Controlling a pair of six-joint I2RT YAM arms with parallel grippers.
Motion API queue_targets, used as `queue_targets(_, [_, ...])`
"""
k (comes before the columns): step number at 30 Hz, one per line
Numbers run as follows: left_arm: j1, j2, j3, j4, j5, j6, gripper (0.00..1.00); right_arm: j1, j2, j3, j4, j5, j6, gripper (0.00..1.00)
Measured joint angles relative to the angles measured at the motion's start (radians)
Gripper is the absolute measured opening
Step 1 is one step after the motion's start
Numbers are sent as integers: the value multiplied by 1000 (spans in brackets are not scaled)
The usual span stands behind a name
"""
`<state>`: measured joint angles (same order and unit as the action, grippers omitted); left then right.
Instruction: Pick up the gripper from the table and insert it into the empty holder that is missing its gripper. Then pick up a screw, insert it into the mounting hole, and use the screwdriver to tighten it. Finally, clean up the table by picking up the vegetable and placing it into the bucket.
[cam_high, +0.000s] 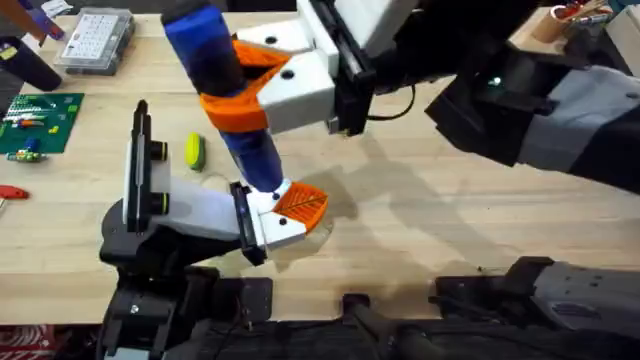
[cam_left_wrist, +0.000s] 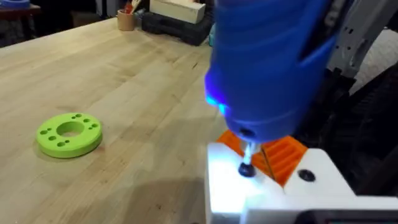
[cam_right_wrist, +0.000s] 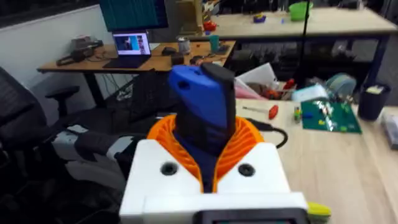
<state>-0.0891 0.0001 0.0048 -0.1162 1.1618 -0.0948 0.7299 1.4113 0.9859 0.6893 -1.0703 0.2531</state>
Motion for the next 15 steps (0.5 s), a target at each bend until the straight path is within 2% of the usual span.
queue_targets(15, [0, 0, 0, 0, 0, 0, 12, -1, 0, 0, -37, 0, 0, 70])
